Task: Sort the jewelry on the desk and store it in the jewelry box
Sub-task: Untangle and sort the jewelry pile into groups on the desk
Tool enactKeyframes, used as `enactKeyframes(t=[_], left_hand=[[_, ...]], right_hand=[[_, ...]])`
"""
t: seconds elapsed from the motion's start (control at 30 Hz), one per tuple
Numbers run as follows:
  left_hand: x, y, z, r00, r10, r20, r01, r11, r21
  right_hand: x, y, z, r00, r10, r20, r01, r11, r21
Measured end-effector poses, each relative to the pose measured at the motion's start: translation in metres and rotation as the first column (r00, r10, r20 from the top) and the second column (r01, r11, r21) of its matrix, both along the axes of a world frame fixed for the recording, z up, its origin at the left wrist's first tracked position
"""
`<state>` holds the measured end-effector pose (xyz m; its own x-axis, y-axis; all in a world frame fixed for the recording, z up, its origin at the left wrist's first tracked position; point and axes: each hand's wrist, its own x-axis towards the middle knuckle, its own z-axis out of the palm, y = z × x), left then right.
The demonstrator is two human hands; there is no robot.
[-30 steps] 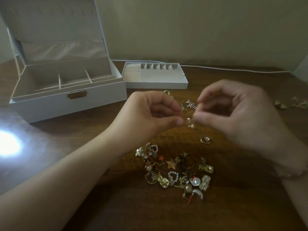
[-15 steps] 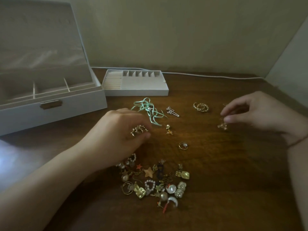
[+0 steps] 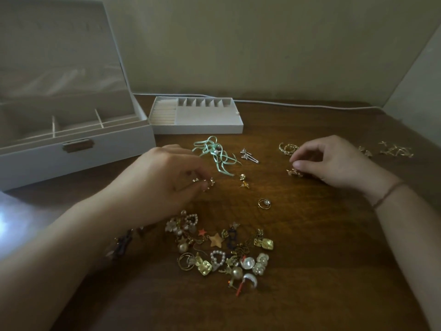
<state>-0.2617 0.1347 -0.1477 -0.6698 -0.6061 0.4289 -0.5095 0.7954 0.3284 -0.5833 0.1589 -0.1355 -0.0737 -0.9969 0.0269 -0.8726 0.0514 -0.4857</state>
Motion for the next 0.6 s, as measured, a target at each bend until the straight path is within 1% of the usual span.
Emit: enactKeyframes(t=[0.03, 0.1, 0.17, 0.23, 0.3, 0.37, 0.43, 0.53, 0.6], left_hand=[[0.003, -0.001, 0.003, 0.999, -0.030, 0.018, 0.029, 0.999, 0.015], [0.010, -0.002, 0.010, 0.994, -0.099, 0.043, 0.094, 0.990, 0.103], [0.015, -0.004, 0.013, 0.979, -0.179, 0.100, 0.156, 0.967, 0.202], [0.018, -0.004, 0.013, 0.958, -0.243, 0.153, 0.194, 0.941, 0.278], [0.018, -0.004, 0.013, 0.945, -0.282, 0.168, 0.212, 0.915, 0.344], [0.017, -0.004, 0.013, 0.936, -0.304, 0.180, 0.215, 0.895, 0.392], [0.017, -0.003, 0.013, 0.928, -0.320, 0.190, 0.219, 0.883, 0.415], [0.017, -0.003, 0.013, 0.924, -0.328, 0.197, 0.221, 0.878, 0.425], [0.017, -0.003, 0.012, 0.921, -0.327, 0.212, 0.214, 0.880, 0.425]], right_hand=[[0.002, 0.002, 0.002, 0.999, 0.012, -0.036, -0.013, 1.000, -0.025], [0.011, 0.009, 0.009, 0.996, 0.060, -0.072, -0.067, 0.993, -0.100], [0.023, 0.019, 0.017, 0.978, 0.186, -0.093, -0.197, 0.972, -0.128], [0.040, 0.030, 0.023, 0.932, 0.346, -0.107, -0.352, 0.935, -0.038], [0.056, 0.037, 0.023, 0.890, 0.439, -0.121, -0.433, 0.898, 0.078], [0.065, 0.039, 0.018, 0.877, 0.442, -0.190, -0.423, 0.896, 0.135], [0.071, 0.040, 0.013, 0.874, 0.410, -0.262, -0.384, 0.912, 0.145], [0.072, 0.040, 0.011, 0.869, 0.410, -0.277, -0.381, 0.911, 0.156], [0.074, 0.043, 0.013, 0.853, 0.455, -0.256, -0.411, 0.888, 0.207]])
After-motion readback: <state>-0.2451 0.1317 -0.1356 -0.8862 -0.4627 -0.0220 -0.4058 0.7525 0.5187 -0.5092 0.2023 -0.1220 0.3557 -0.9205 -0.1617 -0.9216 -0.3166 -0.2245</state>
